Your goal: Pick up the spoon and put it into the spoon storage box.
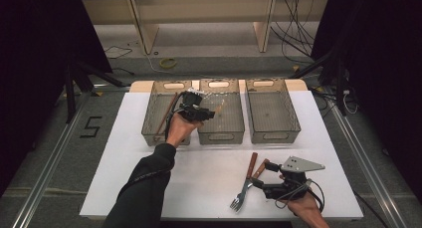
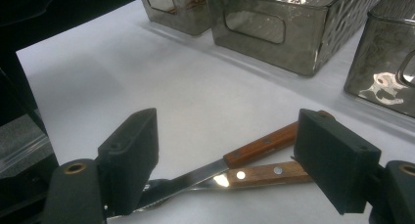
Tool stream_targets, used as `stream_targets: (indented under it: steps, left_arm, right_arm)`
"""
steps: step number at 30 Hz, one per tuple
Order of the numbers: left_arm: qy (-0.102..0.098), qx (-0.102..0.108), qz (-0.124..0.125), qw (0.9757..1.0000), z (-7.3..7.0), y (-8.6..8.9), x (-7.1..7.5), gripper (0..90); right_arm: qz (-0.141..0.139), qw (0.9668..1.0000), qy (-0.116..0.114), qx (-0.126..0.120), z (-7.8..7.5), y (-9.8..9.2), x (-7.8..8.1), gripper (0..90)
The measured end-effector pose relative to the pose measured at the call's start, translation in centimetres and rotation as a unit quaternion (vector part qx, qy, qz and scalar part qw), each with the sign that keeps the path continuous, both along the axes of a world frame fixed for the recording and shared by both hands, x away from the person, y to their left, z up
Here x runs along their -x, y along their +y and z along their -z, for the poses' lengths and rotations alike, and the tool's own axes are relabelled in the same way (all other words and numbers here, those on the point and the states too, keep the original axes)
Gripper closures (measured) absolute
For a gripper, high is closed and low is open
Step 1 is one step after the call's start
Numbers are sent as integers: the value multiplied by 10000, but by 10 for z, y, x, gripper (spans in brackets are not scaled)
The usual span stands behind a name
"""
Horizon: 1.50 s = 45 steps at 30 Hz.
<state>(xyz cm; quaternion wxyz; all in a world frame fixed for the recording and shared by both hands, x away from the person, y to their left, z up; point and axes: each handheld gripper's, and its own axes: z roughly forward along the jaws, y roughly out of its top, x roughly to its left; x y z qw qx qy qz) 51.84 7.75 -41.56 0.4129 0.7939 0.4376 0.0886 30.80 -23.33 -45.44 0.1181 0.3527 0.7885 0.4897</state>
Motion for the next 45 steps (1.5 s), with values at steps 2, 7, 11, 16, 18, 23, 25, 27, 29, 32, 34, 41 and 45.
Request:
stream_targets:
  steps: [2, 7, 11, 16, 18, 23, 25, 27, 29, 32, 34, 41, 45]
  left_arm:
    - [-28, 48, 6, 10000, -3, 2, 1, 540]
    - [-97, 231, 52, 9997, -13, 9, 9, 410]
    - [-225, 325, 178, 9991, -19, 18, 21, 347]
    - [-348, 503, 214, 9979, -21, 36, 39, 315]
    - [-381, 542, 202, 9976, -21, 43, 47, 308]
    - [-527, 774, 192, 9954, -15, 58, 70, 291]
    - [-571, 807, 213, 9949, -11, 62, 79, 286]
    - [-611, 789, 269, 9946, -5, 66, 88, 281]
    - [-628, 853, 276, 9940, 0, 71, 97, 275]
    - [-686, 777, 337, 9940, 3, 77, 106, 262]
    - [-788, 822, 334, 9929, 4, 80, 113, 258]
    - [-921, 726, 342, 9925, 17, 86, 135, 255]
    - [-927, 672, 380, 9927, 31, 88, 148, 253]
  right_arm:
    - [0, 10000, 1, 3, 0, 0, 0, 256]
    - [12, 10000, -8, 0, 0, 0, 0, 257]
    - [24, 10000, -19, 18, 0, -1, 0, 257]
    - [94, 10000, -10, 23, -1, -1, -2, 258]
    - [106, 9999, -32, 17, -3, -2, -2, 261]
    - [220, 9997, 5, 109, -4, -2, -9, 271]
    - [257, 9995, -14, 175, -6, -2, -14, 280]
    - [302, 9994, -8, 188, -7, -2, -18, 289]
    - [342, 9992, -17, 208, -8, -1, -23, 305]
    - [368, 9988, 15, 327, -7, 2, -32, 340]
    - [386, 9984, 26, 409, -6, 4, -38, 368]
    - [446, 9966, 202, 660, 1, 10, -57, 452]
    - [473, 9956, 237, 773, 4, 14, -68, 522]
